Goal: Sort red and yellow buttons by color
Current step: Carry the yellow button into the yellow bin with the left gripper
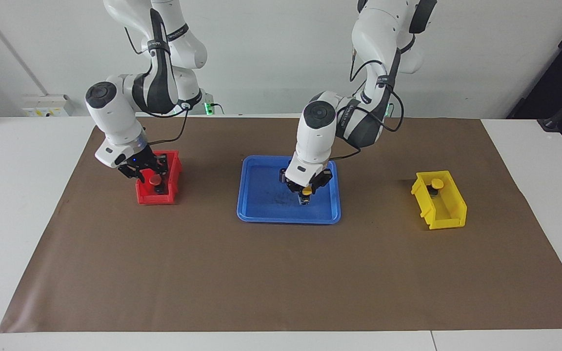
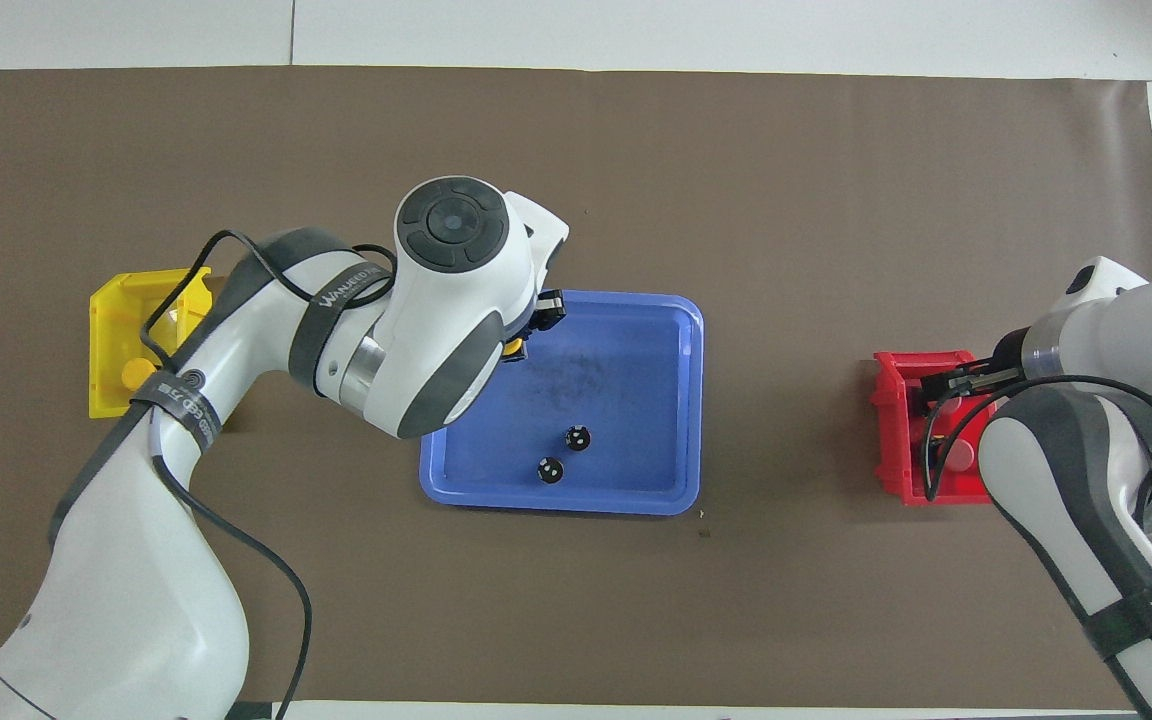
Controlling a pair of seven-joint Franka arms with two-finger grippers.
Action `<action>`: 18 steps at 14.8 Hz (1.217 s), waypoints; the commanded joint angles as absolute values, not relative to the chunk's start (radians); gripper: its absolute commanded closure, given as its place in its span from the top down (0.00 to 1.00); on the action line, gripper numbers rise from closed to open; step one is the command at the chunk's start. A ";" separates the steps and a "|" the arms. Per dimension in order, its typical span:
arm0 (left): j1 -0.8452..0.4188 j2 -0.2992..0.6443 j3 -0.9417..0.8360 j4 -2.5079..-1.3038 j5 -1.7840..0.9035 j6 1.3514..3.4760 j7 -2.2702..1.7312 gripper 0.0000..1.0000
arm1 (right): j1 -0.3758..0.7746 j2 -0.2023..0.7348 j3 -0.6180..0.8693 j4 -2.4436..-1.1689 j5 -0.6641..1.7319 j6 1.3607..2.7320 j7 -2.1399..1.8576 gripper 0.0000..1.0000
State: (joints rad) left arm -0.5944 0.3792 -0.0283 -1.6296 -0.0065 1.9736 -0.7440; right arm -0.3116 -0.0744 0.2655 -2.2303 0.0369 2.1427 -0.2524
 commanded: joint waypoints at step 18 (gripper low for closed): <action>0.012 0.218 -0.018 -1.804 0.135 2.058 0.031 0.01 | -0.138 -0.048 0.019 -1.600 -0.031 1.471 -0.146 1.00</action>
